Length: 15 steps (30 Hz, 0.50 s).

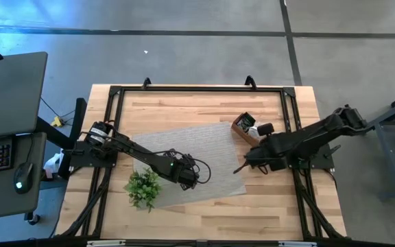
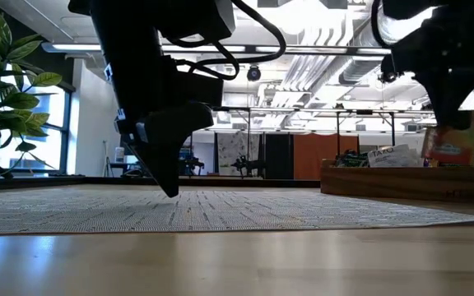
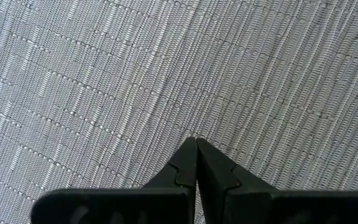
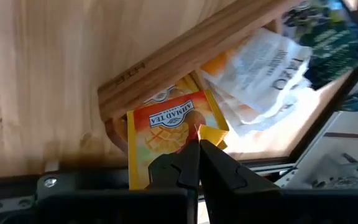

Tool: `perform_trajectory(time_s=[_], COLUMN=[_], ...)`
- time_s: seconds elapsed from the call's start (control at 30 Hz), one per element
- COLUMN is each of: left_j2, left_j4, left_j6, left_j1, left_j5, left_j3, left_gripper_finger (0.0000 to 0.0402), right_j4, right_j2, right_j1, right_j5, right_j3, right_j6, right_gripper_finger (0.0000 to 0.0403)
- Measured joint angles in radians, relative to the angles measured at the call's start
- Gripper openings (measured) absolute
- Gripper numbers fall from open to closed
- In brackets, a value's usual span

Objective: Pick & Place Tea
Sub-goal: Put the yellow tea bag into the right section of the wooden organizer

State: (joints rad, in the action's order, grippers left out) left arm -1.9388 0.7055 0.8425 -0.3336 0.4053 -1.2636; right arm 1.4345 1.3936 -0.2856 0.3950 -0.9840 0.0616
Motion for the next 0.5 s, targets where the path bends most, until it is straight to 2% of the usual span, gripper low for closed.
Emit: perform_trajectory(time_s=[0.33, 0.5], left_j2=[0.0, 0.0], left_j4=[0.0, 0.0], left_j6=[0.0, -0.003], left_j1=[0.0, 0.0], left_j5=[-0.001, -0.001], left_j3=[0.0, 0.0], left_gripper_finger=[0.0001, 0.0], right_j4=[-0.011, -0.024], right_j2=[0.021, 0.021], right_j1=[0.04, 0.052], right_j5=[-0.035, 0.009], right_j3=[0.0, 0.0], right_j6=[-0.01, -0.004], right_gripper_finger=[0.0008, 0.0023])
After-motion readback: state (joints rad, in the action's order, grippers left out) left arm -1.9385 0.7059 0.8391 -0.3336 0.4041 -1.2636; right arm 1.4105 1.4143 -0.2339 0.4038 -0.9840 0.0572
